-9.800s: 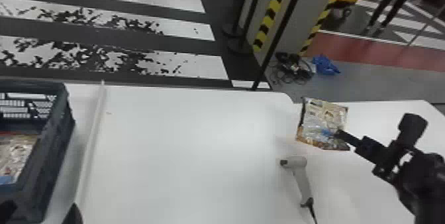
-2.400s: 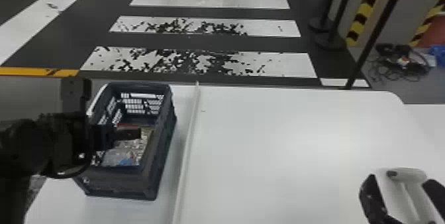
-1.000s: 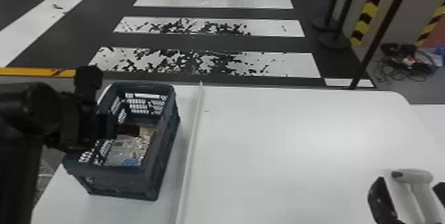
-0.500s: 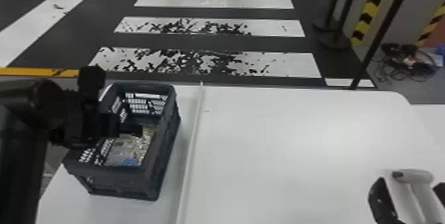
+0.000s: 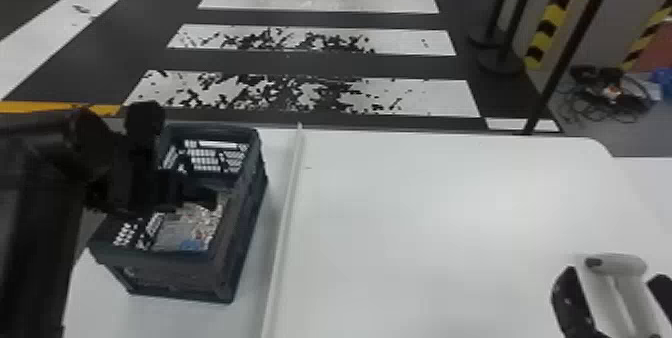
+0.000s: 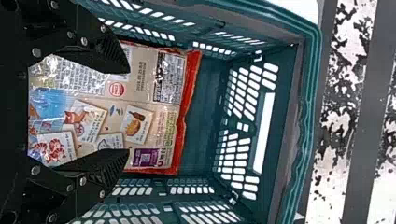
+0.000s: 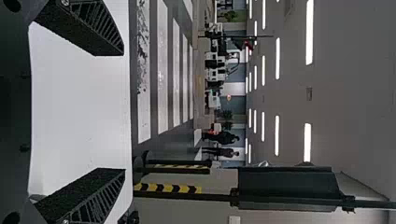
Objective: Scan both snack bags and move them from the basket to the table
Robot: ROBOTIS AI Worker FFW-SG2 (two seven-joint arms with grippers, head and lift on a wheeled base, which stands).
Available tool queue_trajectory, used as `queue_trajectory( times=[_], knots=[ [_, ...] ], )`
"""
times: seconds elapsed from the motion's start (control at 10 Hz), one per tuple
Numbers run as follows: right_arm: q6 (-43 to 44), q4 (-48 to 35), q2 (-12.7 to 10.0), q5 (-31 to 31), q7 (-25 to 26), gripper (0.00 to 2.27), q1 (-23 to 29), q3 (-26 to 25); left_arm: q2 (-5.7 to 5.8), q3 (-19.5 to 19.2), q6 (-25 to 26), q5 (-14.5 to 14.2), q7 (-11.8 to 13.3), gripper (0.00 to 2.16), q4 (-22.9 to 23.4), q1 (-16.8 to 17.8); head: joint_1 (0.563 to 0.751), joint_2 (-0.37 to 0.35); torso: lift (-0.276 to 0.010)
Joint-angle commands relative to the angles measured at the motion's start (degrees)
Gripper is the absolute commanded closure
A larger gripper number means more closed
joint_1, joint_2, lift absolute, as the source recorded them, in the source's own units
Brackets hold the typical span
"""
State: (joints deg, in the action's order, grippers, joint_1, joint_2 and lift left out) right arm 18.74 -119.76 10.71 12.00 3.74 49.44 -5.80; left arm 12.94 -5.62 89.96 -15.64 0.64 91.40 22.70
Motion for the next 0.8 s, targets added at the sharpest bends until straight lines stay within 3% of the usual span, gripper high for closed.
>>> queue_trajectory(
  times=[0.0, 0.5, 0.7],
  knots=[
    [0.3, 0.2, 0.2, 0.1, 0.0, 0.03, -0.1, 0.1, -0.29, 0.3, 0.1, 0.8, 0.4, 0.43, -2.3, 0.9, 0.695, 0.012, -0.098],
    [2.4, 0.7, 0.5, 0.9, 0.0, 0.03, 0.1, 0.3, -1.43, 1.7, 0.1, 4.0, 2.2, 0.43, -9.1, 3.3, 0.695, 0.003, -0.098],
    [3.1, 0.9, 0.6, 1.0, 0.1, 0.03, 0.3, 0.2, -2.40, 1.6, 0.1, 6.2, 3.0, 0.43, -10.9, 3.4, 0.695, -0.001, -0.098]
  ],
)
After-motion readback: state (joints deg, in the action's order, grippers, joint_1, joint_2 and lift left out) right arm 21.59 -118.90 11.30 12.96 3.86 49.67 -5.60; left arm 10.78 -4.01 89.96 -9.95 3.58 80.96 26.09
